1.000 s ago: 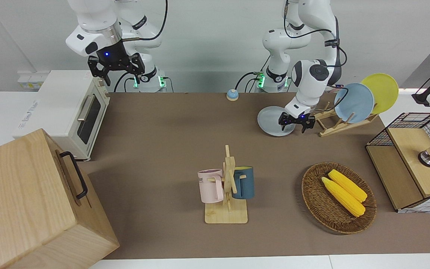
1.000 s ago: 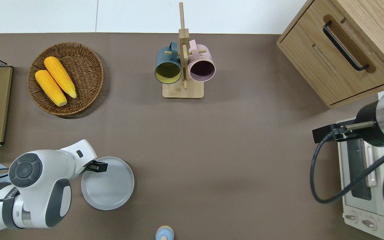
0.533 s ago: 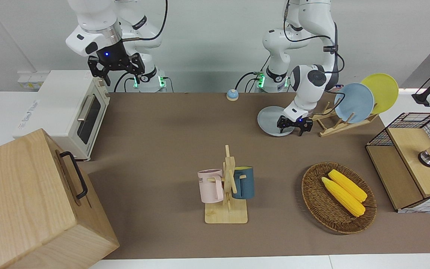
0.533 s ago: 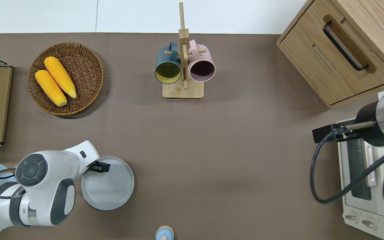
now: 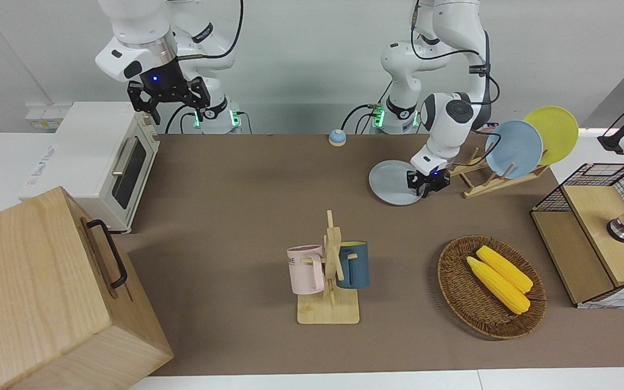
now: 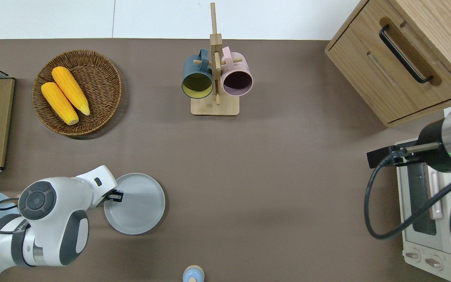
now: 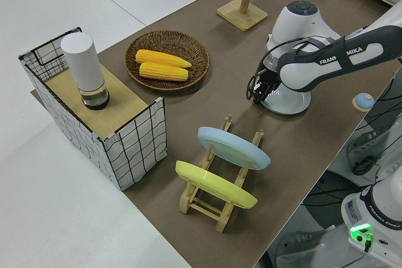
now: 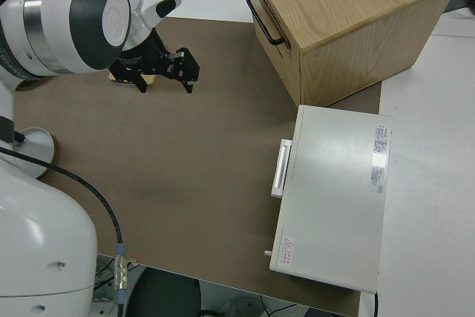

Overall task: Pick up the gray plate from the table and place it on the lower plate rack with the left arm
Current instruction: 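Lift the gray plate upright with the left gripper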

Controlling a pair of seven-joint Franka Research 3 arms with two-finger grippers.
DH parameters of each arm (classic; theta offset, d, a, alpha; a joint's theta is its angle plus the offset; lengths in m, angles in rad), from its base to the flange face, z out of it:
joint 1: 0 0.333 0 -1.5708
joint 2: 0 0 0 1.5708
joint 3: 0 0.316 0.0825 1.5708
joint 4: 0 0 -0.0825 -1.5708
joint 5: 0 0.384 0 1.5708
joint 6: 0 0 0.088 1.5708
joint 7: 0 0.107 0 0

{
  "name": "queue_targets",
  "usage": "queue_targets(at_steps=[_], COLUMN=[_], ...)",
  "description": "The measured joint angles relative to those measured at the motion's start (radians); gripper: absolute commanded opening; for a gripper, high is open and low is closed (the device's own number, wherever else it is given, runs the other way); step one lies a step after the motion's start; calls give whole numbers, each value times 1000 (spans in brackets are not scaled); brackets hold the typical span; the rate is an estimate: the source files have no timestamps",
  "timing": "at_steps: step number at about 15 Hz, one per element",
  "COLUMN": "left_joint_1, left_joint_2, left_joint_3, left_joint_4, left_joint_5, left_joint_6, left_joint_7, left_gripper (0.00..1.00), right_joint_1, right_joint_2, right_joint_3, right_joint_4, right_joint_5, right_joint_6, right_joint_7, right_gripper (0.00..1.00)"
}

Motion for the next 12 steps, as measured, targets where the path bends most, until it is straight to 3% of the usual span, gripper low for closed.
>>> queue_targets(at_steps=[5,12], left_joint_1=[0,15], left_joint_2=[-5,-19], left_joint_3=[-1,8], left_joint_4=[1,43], left_joint_5=[-4,-9], left_joint_6=[-6,-107], left_joint_7=[17,52], left_gripper=[0,0], right_joint_1=[0,0], right_joint_2=[0,0], right_joint_3=[0,0], right_joint_4=[0,0], right_joint_5=[0,0], right_joint_6=[0,0], right_joint_7=[0,0], right_gripper=[987,990])
